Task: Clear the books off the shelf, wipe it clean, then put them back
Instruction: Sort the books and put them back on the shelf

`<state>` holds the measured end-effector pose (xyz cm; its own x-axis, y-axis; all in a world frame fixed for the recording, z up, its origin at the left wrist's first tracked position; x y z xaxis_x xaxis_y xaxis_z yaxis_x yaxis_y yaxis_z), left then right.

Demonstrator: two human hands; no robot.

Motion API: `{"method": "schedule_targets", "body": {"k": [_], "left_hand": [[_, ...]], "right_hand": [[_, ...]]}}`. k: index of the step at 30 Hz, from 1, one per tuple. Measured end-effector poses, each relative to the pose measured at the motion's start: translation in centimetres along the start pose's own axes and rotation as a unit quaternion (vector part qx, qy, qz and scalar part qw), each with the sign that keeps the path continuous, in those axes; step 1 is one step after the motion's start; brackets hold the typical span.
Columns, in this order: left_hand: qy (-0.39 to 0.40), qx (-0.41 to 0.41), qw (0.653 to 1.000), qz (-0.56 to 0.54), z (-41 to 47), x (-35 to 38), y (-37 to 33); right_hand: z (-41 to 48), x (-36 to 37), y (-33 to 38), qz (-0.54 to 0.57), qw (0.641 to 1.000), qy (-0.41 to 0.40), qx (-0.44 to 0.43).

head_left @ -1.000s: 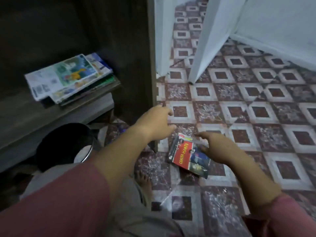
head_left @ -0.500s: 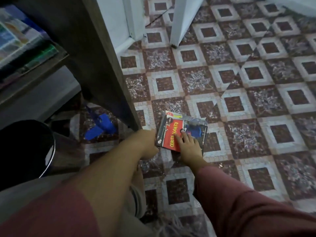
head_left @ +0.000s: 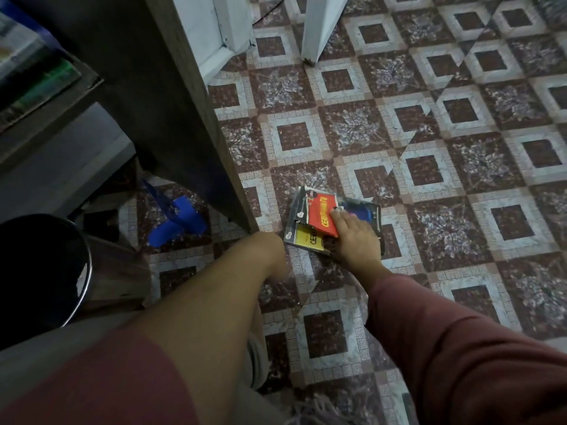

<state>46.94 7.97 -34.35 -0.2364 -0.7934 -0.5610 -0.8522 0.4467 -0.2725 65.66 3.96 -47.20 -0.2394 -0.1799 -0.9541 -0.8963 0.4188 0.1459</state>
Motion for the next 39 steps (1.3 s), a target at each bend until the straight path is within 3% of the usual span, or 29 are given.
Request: {"method": "schedule_targets", "body": {"k": [2,6,17,25,30,34,39], "left_hand": [[0.003,0.002,1.000,0.001,0.1,0.1,-0.2],[0.003,0.000,1.000,-0.012,0.4,0.2,-0.2],[0.023,-0.015,1.000,-0.009,1.4,1.0,0.9],[0.000,-0.006,1.000,-0.007,0.9,-0.2,-0.5],[-0.048,-0.018,0.999,0.009,-0.4,-1.5,-0.9],[-0.161,-0.032,0.986,0.017,-2.8,-4.4,-0.9],[-0.239,-0.005,0.960,0.144,-6.9,-7.6,-2.7]], "right_hand": [[0.1,0.8,-0.4,-0.012,1.000,0.010,0.017],[-0.2,4.1,-0.2,-0.060,0.991,0.120,0.000],[2.8,4.2,3.0,-0.117,0.988,0.097,0.038],[3.3,0.9,2.9,-0.144,0.979,0.135,-0.057],[2.9,-2.3,4.6,-0.149,0.980,0.134,-0.011],[-0.1,-7.5,6.2,-0.114,0.985,0.127,0.032],[-6.5,-14.5,10.2,-0.095,0.975,0.201,-0.027]]}}
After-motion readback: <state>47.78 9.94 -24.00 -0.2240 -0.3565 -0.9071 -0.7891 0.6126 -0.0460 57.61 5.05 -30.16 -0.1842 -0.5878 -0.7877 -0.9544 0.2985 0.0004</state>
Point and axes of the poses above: each hand's wrist, its own z-axis towards the middle knuckle, its own x-axis out of the palm, y = z × x, the point moved 6 cm from there along z, towards the middle knuckle, and after that the axes turned 9 degrees about x, right-handed, at the moved point
